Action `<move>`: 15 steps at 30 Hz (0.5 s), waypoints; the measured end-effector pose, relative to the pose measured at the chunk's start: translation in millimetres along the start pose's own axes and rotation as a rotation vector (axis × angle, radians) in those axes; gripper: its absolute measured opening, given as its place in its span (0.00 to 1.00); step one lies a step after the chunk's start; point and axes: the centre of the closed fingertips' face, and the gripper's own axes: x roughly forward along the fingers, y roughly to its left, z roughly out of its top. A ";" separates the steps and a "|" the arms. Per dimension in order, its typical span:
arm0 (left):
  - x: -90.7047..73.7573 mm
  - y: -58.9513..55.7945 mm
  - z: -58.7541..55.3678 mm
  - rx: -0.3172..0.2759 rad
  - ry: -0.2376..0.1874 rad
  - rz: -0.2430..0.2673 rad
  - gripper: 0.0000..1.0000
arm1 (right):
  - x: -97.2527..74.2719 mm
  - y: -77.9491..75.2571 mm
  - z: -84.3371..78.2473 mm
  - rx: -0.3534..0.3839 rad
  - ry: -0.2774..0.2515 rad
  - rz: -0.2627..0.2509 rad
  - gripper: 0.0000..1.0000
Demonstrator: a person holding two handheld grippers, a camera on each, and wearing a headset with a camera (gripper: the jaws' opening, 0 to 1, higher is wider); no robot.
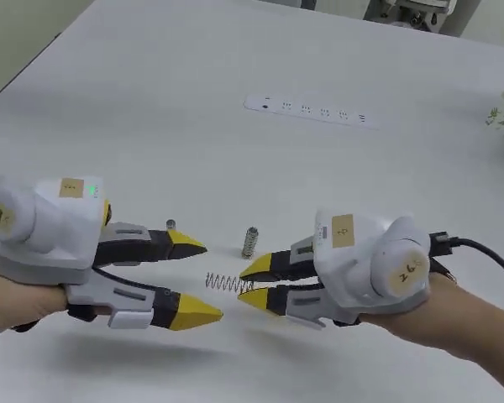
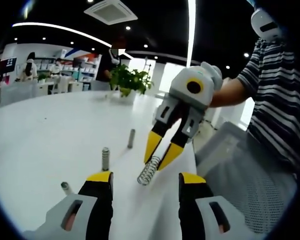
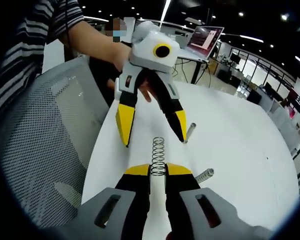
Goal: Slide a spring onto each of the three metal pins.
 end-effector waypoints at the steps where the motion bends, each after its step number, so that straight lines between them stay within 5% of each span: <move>1: 0.9 -0.1 0.1 0.004 0.000 -0.003 0.45 | -0.1 -0.4 0.0 0.000 -0.001 0.000 0.07; 6: 4.0 -0.2 -0.2 0.016 0.001 -0.016 0.35 | 0.8 -0.8 0.1 -0.004 -0.002 0.003 0.07; 10: 5.7 1.2 1.2 0.047 -0.005 -0.010 0.40 | 1.1 -0.8 0.8 -0.002 -0.007 0.005 0.07; 15: 6.9 -0.6 2.1 0.044 -0.010 -0.027 0.27 | -0.2 -1.1 2.7 0.008 -0.015 0.001 0.07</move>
